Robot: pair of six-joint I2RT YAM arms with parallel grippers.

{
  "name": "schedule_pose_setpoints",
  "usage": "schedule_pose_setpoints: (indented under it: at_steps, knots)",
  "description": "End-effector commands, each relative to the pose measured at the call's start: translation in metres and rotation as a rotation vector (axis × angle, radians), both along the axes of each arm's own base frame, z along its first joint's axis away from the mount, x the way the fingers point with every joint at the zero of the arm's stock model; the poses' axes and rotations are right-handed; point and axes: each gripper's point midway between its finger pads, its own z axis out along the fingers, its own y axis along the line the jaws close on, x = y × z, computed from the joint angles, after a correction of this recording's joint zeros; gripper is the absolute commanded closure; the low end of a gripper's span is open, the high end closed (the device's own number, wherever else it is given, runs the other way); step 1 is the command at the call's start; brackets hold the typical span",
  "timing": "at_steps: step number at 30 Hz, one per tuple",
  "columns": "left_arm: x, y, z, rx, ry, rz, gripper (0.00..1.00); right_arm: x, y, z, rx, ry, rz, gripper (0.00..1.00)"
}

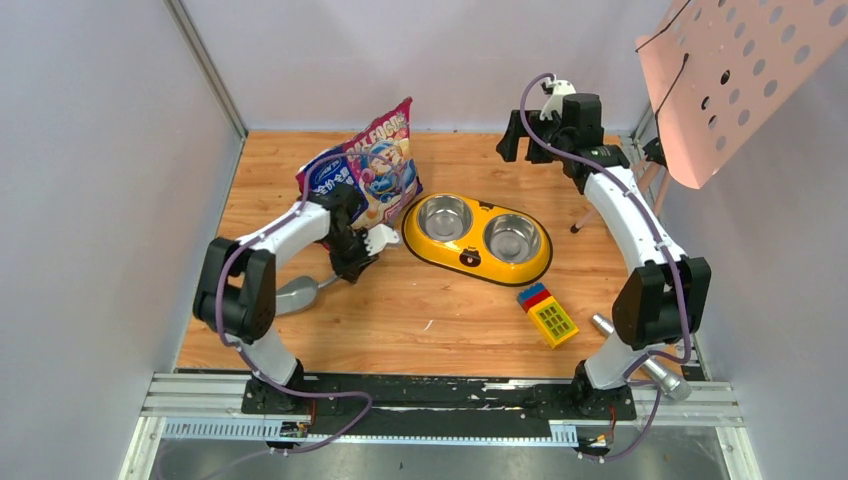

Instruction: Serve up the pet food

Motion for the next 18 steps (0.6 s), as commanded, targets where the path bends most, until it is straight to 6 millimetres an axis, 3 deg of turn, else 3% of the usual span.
schedule_pose_setpoints:
  at_steps: [1,6,9,12,14,18]
  knots:
    - [-0.026,0.052,0.016,0.074,-0.037,-0.090,0.91,0.015,0.008,0.032,0.031,-0.086,0.020,0.01]
    - [-0.044,0.096,0.017,0.102,-0.087,-0.062,0.94,0.025,0.008,0.035,0.028,-0.096,0.011,0.01]
    - [-0.046,0.120,0.013,0.118,-0.121,0.064,0.98,0.029,0.010,0.036,0.029,-0.101,0.019,0.01]
    - [-0.024,0.147,0.016,0.066,-0.165,0.326,1.00,0.030,0.014,0.035,0.034,-0.098,0.027,0.01]
    - [-0.009,0.153,0.017,0.001,-0.151,0.462,1.00,0.030,0.020,0.035,0.035,-0.099,0.041,0.01]
    - [0.018,0.150,0.018,-0.111,-0.094,0.632,0.87,0.027,0.026,0.032,0.041,-0.091,0.069,0.01]
